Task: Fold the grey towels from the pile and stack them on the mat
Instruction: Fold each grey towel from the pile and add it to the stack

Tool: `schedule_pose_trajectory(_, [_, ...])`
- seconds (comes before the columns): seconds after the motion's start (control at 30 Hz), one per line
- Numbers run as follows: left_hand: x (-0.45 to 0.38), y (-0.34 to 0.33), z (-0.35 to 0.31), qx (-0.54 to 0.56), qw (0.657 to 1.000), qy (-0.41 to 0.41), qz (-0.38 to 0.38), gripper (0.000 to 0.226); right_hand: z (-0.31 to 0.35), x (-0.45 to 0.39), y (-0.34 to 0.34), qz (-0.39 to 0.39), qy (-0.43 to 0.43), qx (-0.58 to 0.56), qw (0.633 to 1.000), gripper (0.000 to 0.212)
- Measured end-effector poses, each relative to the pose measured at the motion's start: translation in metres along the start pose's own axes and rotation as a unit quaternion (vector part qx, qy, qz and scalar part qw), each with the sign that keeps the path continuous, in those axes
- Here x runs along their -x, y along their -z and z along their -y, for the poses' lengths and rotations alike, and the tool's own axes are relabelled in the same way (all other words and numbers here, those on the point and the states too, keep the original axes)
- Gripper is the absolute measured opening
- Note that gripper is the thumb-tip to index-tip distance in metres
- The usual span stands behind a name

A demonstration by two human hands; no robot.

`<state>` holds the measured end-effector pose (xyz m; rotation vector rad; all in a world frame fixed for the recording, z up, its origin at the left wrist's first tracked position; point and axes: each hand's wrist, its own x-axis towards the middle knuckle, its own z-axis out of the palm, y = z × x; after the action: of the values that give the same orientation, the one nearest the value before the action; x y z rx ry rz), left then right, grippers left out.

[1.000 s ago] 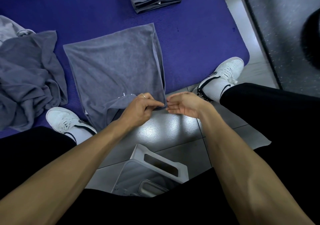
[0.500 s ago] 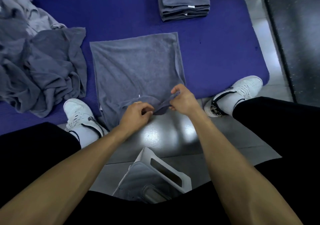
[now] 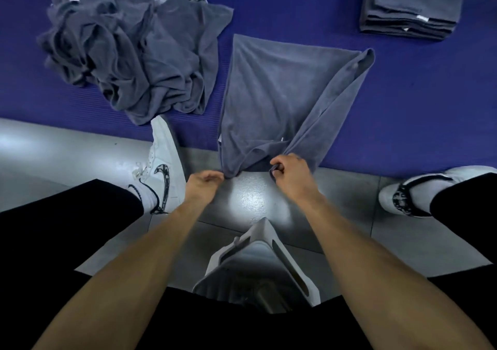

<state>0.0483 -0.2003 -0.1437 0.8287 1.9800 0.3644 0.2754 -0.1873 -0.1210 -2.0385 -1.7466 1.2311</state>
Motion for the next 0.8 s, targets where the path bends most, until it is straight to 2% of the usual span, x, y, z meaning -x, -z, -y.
schedule_pose_trajectory(0.1, [-0.005,-0.01,0.0,0.074,0.994,0.086,0.003,0.007,-0.003,-0.002,-0.003,-0.02,0.005,-0.012,1.0,0.024])
schedule_pose_trajectory(0.2, [-0.013,-0.021,-0.002,0.118,0.985,0.124,0.007,0.014,-0.005,-0.002,-0.005,-0.026,0.008,-0.007,1.0,0.023])
schedule_pose_trajectory(0.3, [-0.02,-0.032,0.0,0.122,0.984,0.131,0.001,0.018,-0.007,-0.001,-0.005,-0.027,0.011,0.001,1.0,0.023])
schedule_pose_trajectory(0.5, [-0.023,-0.029,0.008,0.11,0.984,0.113,-0.088,0.013,-0.008,-0.004,-0.005,-0.03,0.01,0.002,0.999,0.019])
schedule_pose_trajectory(0.7, [-0.033,-0.025,0.004,0.156,0.979,0.112,-0.069,0.016,-0.013,-0.004,-0.007,-0.025,0.005,-0.004,1.0,0.017])
schedule_pose_trajectory(0.8, [-0.033,-0.024,0.004,0.216,0.968,0.12,-0.05,0.008,-0.014,-0.005,-0.008,-0.029,0.007,-0.011,0.999,0.017])
